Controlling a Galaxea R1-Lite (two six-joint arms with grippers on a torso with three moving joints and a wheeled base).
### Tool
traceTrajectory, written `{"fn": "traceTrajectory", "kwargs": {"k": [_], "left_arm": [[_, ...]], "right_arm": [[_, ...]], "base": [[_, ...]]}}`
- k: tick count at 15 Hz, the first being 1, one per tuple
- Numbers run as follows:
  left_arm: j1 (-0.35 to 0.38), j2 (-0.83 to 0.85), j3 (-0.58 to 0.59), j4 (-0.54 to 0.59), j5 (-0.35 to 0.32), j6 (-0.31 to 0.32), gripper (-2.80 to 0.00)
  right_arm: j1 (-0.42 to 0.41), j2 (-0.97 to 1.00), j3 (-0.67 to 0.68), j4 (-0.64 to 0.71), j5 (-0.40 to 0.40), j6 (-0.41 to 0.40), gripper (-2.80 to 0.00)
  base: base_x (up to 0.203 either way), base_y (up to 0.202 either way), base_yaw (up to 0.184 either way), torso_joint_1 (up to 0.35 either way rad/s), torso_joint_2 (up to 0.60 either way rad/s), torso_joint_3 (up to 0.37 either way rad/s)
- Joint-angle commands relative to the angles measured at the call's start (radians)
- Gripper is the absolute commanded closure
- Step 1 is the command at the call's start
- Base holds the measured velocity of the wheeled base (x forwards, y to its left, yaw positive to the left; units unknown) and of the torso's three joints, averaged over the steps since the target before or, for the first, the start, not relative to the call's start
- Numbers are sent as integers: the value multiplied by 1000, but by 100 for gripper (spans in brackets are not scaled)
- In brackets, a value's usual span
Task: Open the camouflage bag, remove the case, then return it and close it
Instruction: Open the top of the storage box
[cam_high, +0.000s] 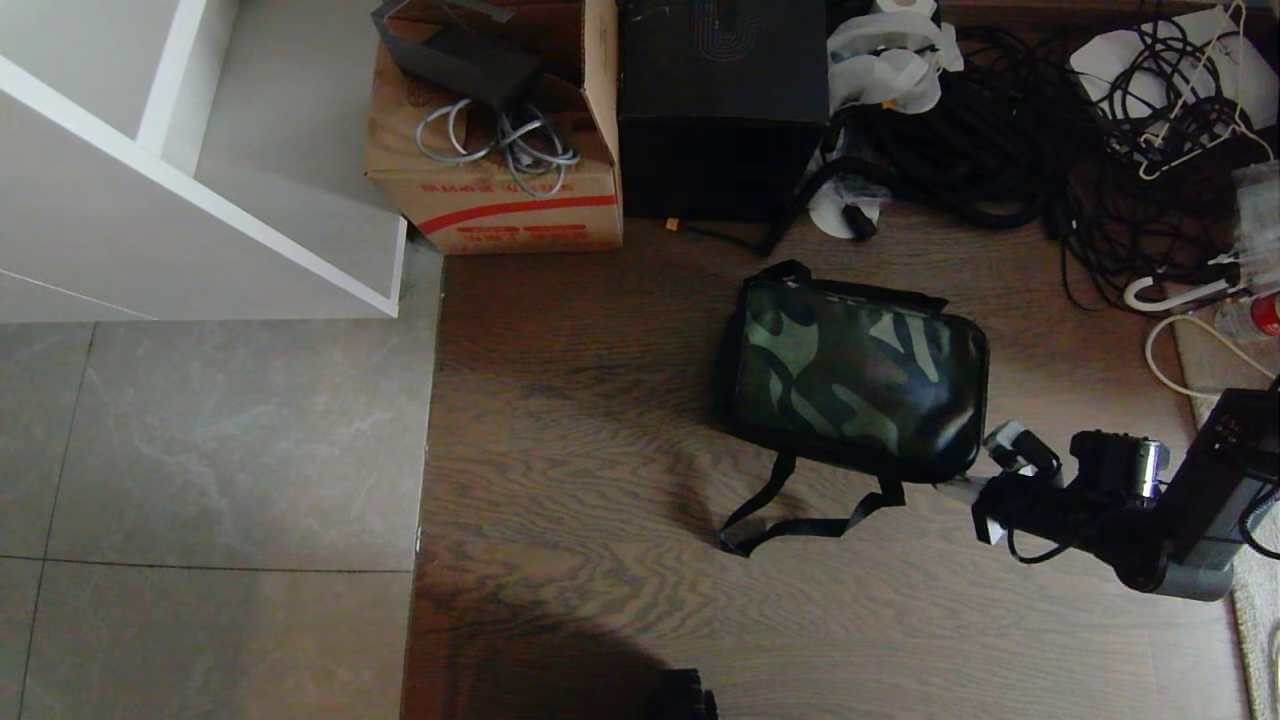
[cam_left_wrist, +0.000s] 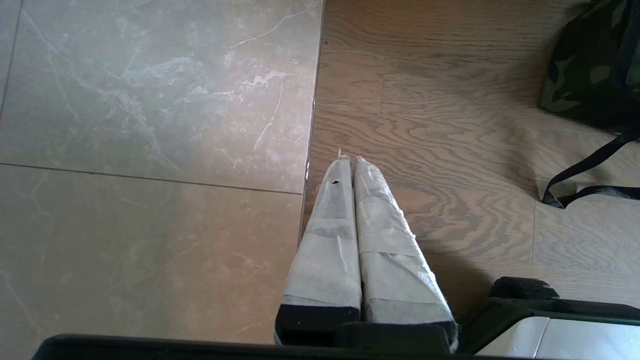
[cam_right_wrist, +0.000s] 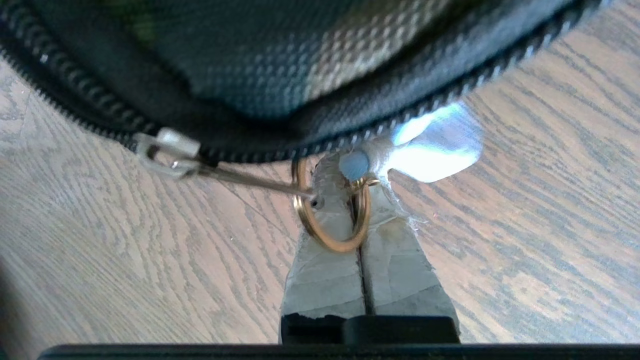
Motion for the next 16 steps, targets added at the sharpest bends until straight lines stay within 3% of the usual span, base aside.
{"fn": "traceTrajectory", "kwargs": {"k": [1, 7, 10, 16], "left_arm": [[0, 0, 9, 0, 1, 0, 0], [0, 0, 9, -1, 1, 0, 0], [0, 0, 10, 0, 1, 0, 0], [0, 0, 11, 0, 1, 0, 0]], "right_arm": [[0, 1, 5, -4, 4, -3, 0], [-35, -70, 28, 32, 11, -3, 0], [-69, -138, 76, 120, 85, -24, 0], [-164, -190, -76, 329, 105, -47, 0]], "base": [[0, 0, 0, 0, 0, 0], [0, 0, 0, 0, 0, 0], [0, 0, 0, 0, 0, 0], [0, 0, 0, 0, 0, 0]]}}
